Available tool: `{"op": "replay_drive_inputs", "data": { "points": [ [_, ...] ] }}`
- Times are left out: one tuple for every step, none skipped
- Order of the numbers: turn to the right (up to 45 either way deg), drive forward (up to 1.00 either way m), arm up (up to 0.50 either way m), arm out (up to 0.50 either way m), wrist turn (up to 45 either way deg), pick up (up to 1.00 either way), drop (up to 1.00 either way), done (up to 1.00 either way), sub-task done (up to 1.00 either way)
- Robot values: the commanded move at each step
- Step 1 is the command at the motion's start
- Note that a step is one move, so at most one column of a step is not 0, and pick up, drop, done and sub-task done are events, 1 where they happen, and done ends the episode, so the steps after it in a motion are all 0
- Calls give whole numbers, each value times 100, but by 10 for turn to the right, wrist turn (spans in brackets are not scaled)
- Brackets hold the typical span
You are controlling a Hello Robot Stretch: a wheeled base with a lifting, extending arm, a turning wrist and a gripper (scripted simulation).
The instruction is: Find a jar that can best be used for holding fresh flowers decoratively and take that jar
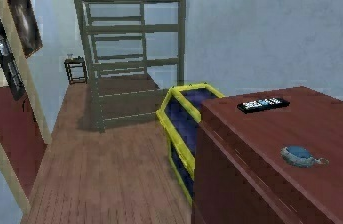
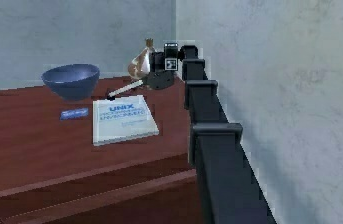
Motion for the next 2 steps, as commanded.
{"op": "replay_drive_inputs", "data": {
  "points": [
    [0, 0, 0, 0, 270, 0, 0, 0, 0],
    [0, 0, 0, 0, 0, 100, 0, 0, 0]
  ]
}}
